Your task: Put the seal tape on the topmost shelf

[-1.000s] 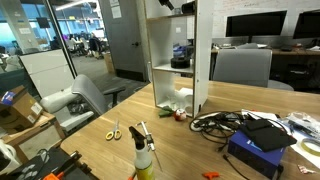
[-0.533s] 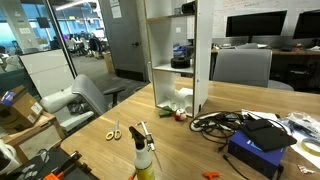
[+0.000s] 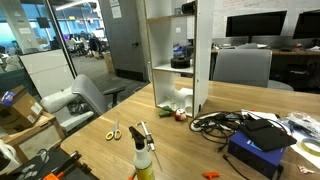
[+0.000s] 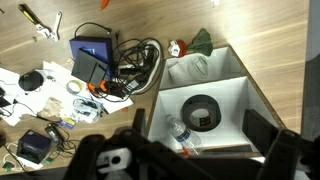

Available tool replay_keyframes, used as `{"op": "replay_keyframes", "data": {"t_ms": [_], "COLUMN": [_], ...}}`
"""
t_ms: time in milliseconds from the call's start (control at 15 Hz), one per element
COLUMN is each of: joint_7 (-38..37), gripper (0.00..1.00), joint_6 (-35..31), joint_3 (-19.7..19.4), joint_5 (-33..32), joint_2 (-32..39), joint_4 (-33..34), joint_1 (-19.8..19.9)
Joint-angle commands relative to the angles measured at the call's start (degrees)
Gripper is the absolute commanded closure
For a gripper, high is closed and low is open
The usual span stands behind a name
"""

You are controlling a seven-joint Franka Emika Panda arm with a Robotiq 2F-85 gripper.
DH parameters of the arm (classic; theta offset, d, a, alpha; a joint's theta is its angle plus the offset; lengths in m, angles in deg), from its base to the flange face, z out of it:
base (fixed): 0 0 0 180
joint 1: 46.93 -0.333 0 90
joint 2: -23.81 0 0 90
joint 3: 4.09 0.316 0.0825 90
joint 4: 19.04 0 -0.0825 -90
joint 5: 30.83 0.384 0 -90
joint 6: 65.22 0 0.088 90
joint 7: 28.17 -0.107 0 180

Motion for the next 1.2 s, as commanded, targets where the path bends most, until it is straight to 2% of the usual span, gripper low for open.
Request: {"op": "replay_keyframes", "data": {"t_ms": [0, 333, 400, 467, 867, 1133], "joint_7": [-1.77, -4.98, -6.14, -6.79, -5.16, -1.10], "gripper": [0.00, 0.00, 0.00, 0.00, 0.00, 0.00], "joint_6": [-3.69, -5.33, -6.22, -7.52, -18.96, -26.08], "joint_3": [-0.95, -2.39, -5.03, -5.30, -6.08, -5.99], "joint_5": [3.96, 8.33, 8.79, 9.10, 9.08, 10.50], "joint_2": [-9.30, -17.61, -19.13, -20.85, -32.86, -42.79], "joint_4": [-14.18, -29.07, -31.81, -34.95, -54.13, -67.52], "joint_1": [2.30, 3.28, 0.73, 0.67, -0.31, -1.91]}}
